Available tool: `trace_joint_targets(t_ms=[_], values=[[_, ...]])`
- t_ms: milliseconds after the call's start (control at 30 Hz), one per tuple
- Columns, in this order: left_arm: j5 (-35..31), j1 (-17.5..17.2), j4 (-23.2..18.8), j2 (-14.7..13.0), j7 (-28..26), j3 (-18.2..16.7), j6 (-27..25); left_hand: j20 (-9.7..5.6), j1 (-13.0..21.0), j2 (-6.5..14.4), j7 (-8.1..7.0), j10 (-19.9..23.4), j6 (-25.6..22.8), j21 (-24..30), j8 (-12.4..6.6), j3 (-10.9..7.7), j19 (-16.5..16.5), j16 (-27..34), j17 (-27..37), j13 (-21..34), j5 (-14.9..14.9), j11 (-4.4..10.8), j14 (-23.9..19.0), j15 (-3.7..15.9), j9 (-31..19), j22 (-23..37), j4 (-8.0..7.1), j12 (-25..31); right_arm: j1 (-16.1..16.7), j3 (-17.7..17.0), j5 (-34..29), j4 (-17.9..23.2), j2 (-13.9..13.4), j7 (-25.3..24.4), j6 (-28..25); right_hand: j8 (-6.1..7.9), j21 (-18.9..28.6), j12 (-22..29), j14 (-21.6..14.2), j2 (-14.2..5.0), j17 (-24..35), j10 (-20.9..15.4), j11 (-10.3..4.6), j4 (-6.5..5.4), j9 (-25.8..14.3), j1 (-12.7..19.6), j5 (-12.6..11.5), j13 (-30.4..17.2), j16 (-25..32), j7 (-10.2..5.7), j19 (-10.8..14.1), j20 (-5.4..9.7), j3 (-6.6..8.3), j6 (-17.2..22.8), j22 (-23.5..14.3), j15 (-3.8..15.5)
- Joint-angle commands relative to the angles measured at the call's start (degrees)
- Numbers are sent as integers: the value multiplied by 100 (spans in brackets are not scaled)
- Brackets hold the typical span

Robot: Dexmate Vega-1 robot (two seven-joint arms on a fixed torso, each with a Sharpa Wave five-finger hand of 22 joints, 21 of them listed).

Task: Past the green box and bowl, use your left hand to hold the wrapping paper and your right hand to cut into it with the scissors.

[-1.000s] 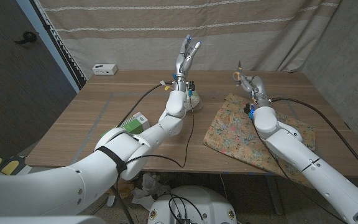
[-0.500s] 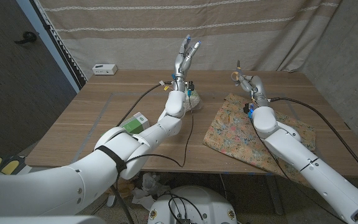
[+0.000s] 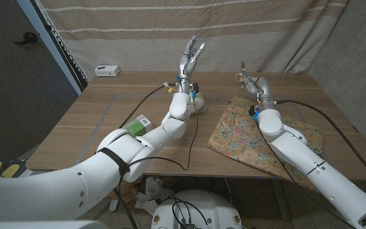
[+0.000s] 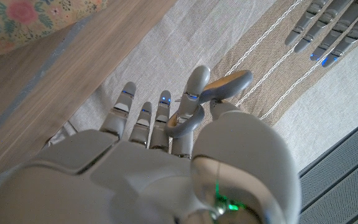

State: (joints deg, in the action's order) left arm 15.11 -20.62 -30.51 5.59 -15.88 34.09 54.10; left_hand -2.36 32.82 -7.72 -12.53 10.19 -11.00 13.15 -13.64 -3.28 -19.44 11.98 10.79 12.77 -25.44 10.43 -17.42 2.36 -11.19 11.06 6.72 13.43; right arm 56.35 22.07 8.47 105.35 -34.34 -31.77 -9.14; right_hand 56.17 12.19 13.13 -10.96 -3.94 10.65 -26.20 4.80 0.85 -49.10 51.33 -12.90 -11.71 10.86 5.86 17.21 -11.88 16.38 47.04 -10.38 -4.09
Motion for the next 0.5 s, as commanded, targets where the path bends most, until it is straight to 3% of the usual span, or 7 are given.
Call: trace_joint_targets(t_ms=[33,300,500], values=[[-53,4,5,8,-66,45,1,-217,11,65,-4,82,-96,26,-59,48,-56,14,11,-1,-21,14,-80,984,-9,21,17,36,35,-82,156,-82,30,90,189,65,-3,-15,-66,304,0,11,-35,164,-56,240,-27,-14,8,-211,47,-12,-62,-273,-1,-11],[-110,-66,-160,-34,-135,70,-83,-223,18,71,-5,142,-191,29,-77,62,-72,12,10,-13,-21,25,-105,985,-7,21,16,48,82,-148,329,-92,54,147,261,180,-20,-7,-136,408,-6,-27,-75,391,-104,467,-147,-9,14,-264,78,-44,-83,-308,0,9],[-44,-188,-363,-53,-89,55,-213,-209,29,87,-5,250,-363,43,-105,85,-120,30,10,-32,-20,10,-205,981,-3,23,13,67,142,-268,652,-174,190,207,485,288,-9,26,-233,252,1,-126,-138,555,-55,746,-235,-14,33,-293,167,-14,6,-175,-1,98]])
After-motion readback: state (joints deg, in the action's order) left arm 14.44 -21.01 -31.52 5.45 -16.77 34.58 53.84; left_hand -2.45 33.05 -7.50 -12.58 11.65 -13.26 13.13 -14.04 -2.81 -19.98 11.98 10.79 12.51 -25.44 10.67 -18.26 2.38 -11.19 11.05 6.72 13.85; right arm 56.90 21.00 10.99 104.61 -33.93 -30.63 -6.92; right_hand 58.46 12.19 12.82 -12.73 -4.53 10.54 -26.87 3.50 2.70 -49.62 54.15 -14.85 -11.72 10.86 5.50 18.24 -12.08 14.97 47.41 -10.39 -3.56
